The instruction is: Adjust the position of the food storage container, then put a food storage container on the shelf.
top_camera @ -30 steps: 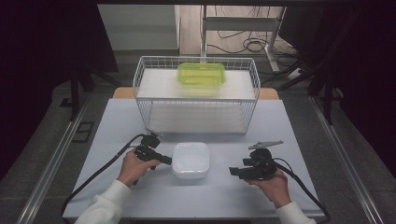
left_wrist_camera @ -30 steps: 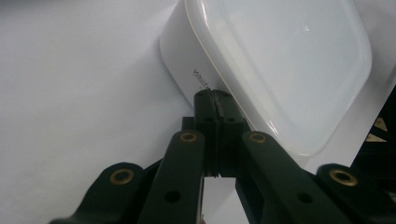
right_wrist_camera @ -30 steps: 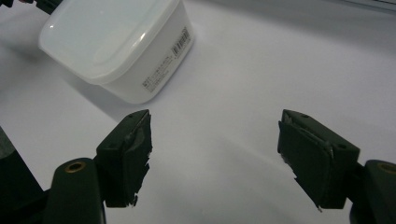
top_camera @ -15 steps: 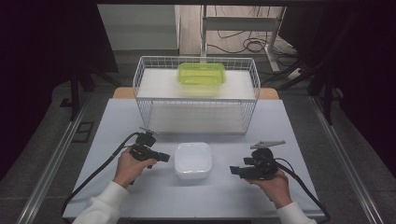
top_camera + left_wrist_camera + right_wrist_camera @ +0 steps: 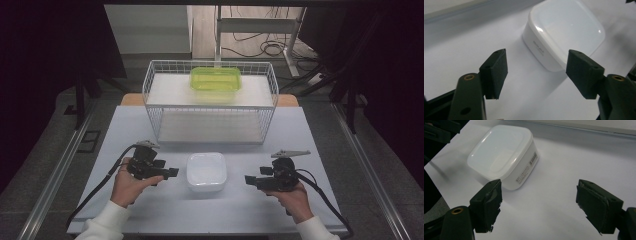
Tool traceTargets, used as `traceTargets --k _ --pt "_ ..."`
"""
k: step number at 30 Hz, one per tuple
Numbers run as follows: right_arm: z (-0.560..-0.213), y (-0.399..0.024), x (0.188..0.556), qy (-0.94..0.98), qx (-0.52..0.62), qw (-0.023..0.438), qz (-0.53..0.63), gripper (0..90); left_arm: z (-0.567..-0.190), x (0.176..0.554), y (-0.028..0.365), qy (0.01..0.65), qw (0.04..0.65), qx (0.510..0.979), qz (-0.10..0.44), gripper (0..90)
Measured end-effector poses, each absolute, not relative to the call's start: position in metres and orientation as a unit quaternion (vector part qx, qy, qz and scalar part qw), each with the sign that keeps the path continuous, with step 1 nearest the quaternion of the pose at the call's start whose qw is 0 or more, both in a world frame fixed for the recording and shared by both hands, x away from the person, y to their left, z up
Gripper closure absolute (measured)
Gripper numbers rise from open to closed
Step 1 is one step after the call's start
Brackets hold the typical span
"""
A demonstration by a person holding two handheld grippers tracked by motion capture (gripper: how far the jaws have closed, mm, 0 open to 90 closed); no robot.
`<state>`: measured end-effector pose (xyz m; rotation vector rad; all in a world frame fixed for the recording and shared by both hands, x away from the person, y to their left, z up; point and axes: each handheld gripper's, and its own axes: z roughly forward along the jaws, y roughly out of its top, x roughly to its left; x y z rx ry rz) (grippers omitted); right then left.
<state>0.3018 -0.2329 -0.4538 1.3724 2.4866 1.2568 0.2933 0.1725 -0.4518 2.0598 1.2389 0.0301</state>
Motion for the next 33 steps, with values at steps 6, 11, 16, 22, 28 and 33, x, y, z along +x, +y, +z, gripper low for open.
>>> traceTargets --k 6,11,16,22,28,33 --pt "-0.448 -0.233 0.301 0.796 0.441 0.016 0.414 22.6 -0.449 0.287 0.174 0.479 0.377 0.793 0.005 29.9" --pt "-0.443 -0.228 0.3 0.802 0.429 0.029 0.414 22.7 -0.448 0.286 0.174 0.482 0.385 0.787 0.001 28.2" --pt "-0.444 -0.218 0.3 0.806 0.423 0.016 0.413 25.3 -0.449 0.287 0.171 0.492 0.404 0.771 -0.023 28.2" --pt "-0.439 -0.208 0.3 0.799 0.422 -0.009 0.428 27.5 -0.452 0.291 0.169 0.501 0.416 0.758 -0.04 28.8" --pt "-0.437 -0.194 0.306 0.798 0.422 -0.019 0.43 29.4 -0.453 0.295 0.169 0.507 0.43 0.745 -0.054 31.5" --pt "-0.438 -0.186 0.312 0.801 0.423 -0.021 0.423 30.5 -0.456 0.3 0.166 0.513 0.437 0.735 -0.073 33.6"
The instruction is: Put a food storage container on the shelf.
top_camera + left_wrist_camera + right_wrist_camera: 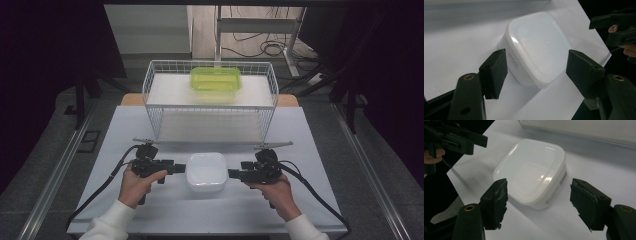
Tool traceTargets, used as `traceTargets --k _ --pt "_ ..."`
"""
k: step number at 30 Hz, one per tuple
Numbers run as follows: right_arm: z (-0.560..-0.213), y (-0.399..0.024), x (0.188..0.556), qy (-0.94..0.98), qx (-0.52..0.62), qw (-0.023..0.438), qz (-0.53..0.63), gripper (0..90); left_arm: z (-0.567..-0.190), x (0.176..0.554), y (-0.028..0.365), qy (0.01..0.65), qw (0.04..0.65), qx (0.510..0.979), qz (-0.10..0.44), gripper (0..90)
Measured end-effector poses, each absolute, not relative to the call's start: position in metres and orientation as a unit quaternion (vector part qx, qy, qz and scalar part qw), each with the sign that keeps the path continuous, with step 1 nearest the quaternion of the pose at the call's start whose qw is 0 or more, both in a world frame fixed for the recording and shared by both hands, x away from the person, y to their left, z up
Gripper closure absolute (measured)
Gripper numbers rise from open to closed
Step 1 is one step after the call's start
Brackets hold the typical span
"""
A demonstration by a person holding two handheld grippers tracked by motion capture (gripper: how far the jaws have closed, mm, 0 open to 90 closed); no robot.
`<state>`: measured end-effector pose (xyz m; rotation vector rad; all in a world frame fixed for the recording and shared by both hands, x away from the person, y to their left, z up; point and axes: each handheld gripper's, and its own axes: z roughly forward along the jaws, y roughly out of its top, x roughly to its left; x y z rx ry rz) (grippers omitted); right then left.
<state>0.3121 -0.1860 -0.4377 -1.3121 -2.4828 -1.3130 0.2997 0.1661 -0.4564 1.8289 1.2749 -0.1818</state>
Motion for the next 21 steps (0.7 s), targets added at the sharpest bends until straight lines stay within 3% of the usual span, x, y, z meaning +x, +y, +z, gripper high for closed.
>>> traceTargets --k 21 --pt "-0.468 -0.173 0.352 -0.776 -0.46 0.091 -0.421 42.9 -0.493 0.32 0.16 0.546 0.438 0.698 -0.149 44.0"
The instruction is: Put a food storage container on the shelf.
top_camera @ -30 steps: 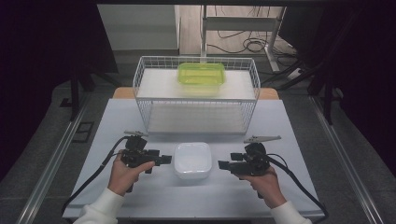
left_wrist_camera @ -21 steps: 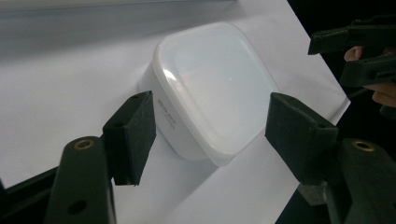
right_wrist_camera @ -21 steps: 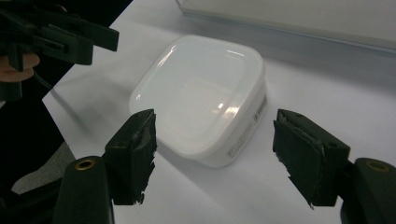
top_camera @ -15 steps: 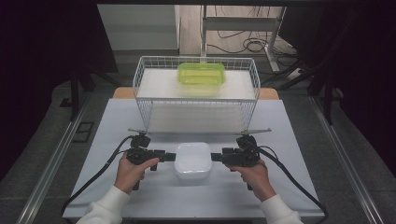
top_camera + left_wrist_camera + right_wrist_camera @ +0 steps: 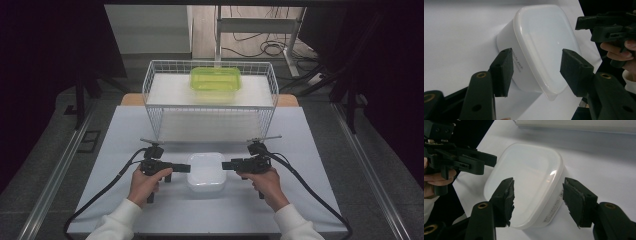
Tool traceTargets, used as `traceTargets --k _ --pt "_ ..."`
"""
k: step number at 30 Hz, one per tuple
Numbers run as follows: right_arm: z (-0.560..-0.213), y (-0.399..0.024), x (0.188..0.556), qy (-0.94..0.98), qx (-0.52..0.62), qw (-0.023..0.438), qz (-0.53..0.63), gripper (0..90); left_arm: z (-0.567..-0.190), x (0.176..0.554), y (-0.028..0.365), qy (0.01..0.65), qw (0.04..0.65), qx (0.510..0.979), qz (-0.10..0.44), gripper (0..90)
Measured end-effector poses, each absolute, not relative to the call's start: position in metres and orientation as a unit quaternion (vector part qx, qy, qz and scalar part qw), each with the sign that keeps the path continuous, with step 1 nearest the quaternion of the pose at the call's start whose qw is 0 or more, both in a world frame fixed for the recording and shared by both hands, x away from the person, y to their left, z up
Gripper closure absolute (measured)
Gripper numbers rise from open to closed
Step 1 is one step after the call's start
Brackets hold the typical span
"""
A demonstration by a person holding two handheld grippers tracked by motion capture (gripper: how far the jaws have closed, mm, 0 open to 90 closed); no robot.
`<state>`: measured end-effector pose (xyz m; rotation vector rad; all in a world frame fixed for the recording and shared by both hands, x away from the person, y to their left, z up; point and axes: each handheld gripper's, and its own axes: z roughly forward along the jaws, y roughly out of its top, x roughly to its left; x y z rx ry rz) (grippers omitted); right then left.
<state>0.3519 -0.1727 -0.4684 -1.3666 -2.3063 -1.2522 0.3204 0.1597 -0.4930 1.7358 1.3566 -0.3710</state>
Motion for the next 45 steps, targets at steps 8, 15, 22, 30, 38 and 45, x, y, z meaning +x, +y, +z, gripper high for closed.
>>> traceTargets --k 8,15,22,30,38,45 --pt "-0.479 -0.168 0.357 -0.773 -0.466 0.118 -0.414 47.7 -0.497 0.322 0.159 0.541 0.438 0.7 -0.156 46.5" --pt "-0.484 -0.167 0.358 -0.772 -0.472 0.13 -0.406 52.2 -0.5 0.323 0.158 0.54 0.438 0.699 -0.164 50.0" --pt "-0.487 -0.167 0.359 -0.771 -0.476 0.141 -0.399 61.7 -0.503 0.324 0.157 0.534 0.441 0.699 -0.178 58.9" --pt "-0.489 -0.174 0.359 -0.75 -0.489 0.171 -0.411 69.0 -0.501 0.32 0.158 0.541 0.443 0.694 -0.171 69.4" --pt "-0.484 -0.177 0.356 -0.746 -0.487 0.166 -0.423 74.9 -0.496 0.316 0.161 0.547 0.454 0.684 -0.165 76.5" --pt "-0.481 -0.178 0.355 -0.749 -0.48 0.158 -0.43 78.1 -0.493 0.314 0.162 0.545 0.458 0.685 -0.159 79.7"
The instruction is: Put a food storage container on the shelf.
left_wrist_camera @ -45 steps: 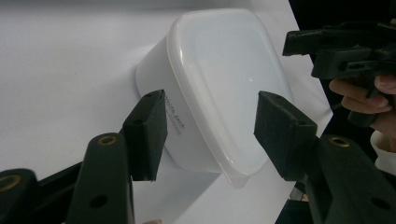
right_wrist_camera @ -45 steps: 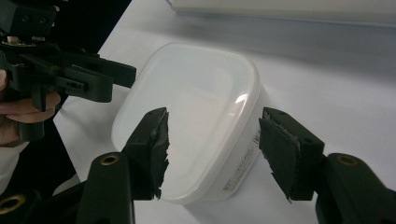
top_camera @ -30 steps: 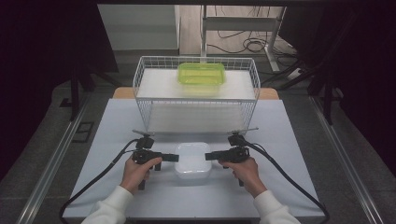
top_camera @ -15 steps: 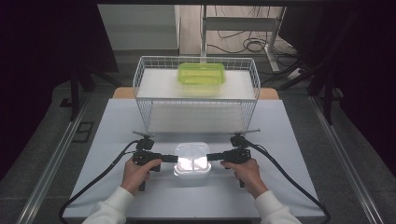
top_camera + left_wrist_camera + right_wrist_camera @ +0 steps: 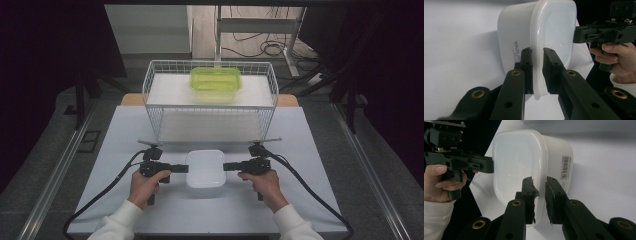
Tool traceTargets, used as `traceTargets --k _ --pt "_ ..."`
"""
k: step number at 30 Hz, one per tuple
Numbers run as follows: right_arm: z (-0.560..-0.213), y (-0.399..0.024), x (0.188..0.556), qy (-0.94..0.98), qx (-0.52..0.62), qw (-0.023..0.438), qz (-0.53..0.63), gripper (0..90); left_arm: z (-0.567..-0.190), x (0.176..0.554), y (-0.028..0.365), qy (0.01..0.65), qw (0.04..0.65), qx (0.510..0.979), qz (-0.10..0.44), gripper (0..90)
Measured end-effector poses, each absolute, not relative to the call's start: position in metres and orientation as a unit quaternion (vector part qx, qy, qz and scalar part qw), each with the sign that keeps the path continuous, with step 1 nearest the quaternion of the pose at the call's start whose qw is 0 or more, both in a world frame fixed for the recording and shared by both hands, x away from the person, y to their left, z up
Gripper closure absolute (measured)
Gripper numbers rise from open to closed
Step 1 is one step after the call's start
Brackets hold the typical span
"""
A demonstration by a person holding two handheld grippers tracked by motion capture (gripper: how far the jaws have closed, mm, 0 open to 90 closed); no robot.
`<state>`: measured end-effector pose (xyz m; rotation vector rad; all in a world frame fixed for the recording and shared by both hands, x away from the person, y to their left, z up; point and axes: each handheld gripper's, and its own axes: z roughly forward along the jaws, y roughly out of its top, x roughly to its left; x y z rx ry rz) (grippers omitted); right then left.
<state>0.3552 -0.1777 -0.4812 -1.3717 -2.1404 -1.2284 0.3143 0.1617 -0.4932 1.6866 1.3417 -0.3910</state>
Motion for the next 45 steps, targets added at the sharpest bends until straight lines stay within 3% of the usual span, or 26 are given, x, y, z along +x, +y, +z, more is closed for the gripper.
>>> traceTargets --k 12,21,45 --pt "-0.473 -0.179 0.351 -0.752 -0.465 0.146 -0.444 78.2 -0.485 0.312 0.163 0.531 0.466 0.692 -0.149 79.7" --pt "-0.45 -0.176 0.341 -0.77 -0.437 0.097 -0.455 77.7 -0.458 0.304 0.16 0.515 0.485 0.698 -0.109 79.6" --pt "-0.411 -0.185 0.332 -0.769 -0.39 0.06 -0.504 77.8 -0.423 0.303 0.16 0.481 0.516 0.703 -0.085 79.6"
